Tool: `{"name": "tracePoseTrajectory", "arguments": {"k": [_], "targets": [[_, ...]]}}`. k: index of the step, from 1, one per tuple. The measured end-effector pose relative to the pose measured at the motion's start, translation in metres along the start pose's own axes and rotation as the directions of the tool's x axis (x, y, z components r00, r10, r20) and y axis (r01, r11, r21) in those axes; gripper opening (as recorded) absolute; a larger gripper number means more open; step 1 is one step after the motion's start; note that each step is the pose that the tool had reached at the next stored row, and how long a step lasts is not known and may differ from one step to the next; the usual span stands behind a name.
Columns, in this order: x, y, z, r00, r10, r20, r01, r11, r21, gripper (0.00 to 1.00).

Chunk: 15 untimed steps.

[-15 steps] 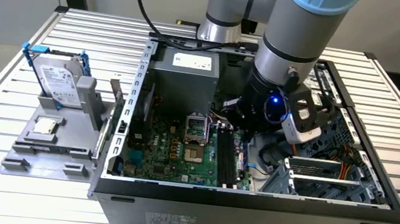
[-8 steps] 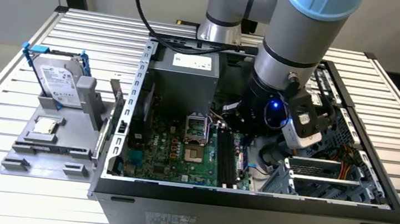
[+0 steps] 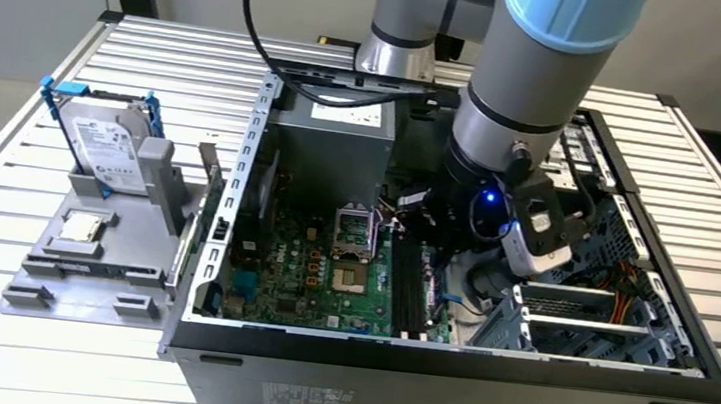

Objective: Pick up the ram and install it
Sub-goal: 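Insert the ram into the slot, then press down the ram until it locks into place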

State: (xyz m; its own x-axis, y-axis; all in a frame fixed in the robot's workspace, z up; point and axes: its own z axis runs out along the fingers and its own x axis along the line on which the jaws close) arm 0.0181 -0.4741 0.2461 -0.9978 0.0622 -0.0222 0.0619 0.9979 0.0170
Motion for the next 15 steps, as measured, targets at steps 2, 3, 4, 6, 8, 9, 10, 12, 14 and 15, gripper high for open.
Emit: {"name": "tracePoseTrajectory", "arguments": {"k": [2, 3, 4, 6, 8, 9, 10, 12, 14, 15], "targets": [[0.001, -0.0001, 0.003, 1.0, 0.0, 0.0001, 0.0, 1.0, 0.0009, 0.0], [0.0012, -0.0002, 0.0049, 1.0, 0.0, 0.0001, 0.0, 1.0, 0.0009, 0.0], [0.0012, -0.0002, 0.0067, 1.0, 0.001, 0.0002, -0.001, 1.0, 0.001, 0.0], [0.0014, -0.0002, 0.0102, 1.0, 0.001, 0.0002, -0.001, 1.0, 0.0012, 0.0], [0.0017, -0.0003, 0.0128, 1.0, 0.001, 0.0001, -0.001, 1.0, 0.0012, 0.0], [0.0019, -0.0003, 0.0143, 1.0, 0.001, 0.0002, -0.001, 1.0, 0.0011, 0.0], [0.0022, -0.0003, 0.0158, 1.0, 0.002, 0.0001, -0.002, 1.0, 0.0011, 0.0], [0.0026, -0.0004, 0.017, 1.0, 0.002, 0.0001, -0.002, 1.0, 0.0012, 0.0], [0.0031, -0.0004, 0.0173, 1.0, 0.003, 0.0001, -0.003, 1.0, 0.0014, 0.0], [0.0037, -0.0005, 0.0176, 1.0, 0.004, 0.0002, -0.004, 1.0, 0.0012, 0.0]]}}
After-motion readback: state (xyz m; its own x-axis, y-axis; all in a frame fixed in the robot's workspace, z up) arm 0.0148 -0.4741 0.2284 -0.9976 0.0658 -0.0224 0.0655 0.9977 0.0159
